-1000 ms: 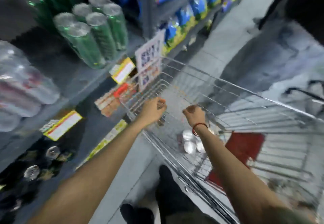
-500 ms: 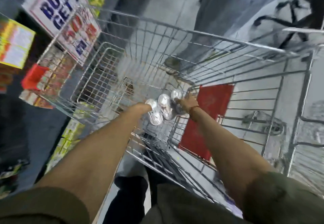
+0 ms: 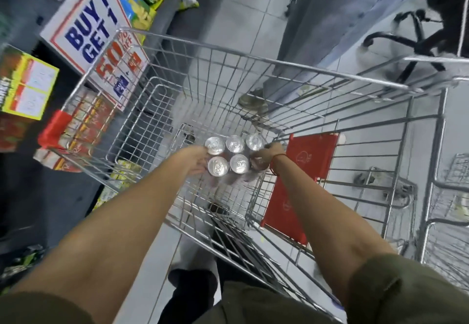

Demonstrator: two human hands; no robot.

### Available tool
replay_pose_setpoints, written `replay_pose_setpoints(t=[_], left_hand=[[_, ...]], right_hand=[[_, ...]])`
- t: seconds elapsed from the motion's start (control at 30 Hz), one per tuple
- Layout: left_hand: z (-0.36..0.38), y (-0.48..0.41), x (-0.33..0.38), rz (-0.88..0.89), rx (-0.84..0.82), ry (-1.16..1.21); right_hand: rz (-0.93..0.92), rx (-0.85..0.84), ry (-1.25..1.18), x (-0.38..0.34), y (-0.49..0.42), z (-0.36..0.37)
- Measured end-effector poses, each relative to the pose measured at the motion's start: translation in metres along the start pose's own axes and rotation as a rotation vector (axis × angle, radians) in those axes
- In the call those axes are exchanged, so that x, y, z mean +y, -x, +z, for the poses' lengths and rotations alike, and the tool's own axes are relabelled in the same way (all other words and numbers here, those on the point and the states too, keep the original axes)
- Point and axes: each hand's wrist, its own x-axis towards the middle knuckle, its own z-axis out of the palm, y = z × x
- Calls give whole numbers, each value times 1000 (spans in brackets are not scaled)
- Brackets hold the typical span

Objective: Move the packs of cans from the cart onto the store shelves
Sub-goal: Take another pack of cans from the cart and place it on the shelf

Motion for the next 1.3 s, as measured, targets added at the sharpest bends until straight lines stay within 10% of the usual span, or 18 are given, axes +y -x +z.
replay_pose_setpoints(t=[0.5,1.0,1.3], left_hand=[[-183,182,-32,565,298,414],[-326,323,-295,477,752,860],[-381,358,-435,379,960,1141]], right_hand=[[-654,25,-30,-172,206,31],[-988,-793,292,-180,424,234],[-1120,-912,488,-159,521,373]])
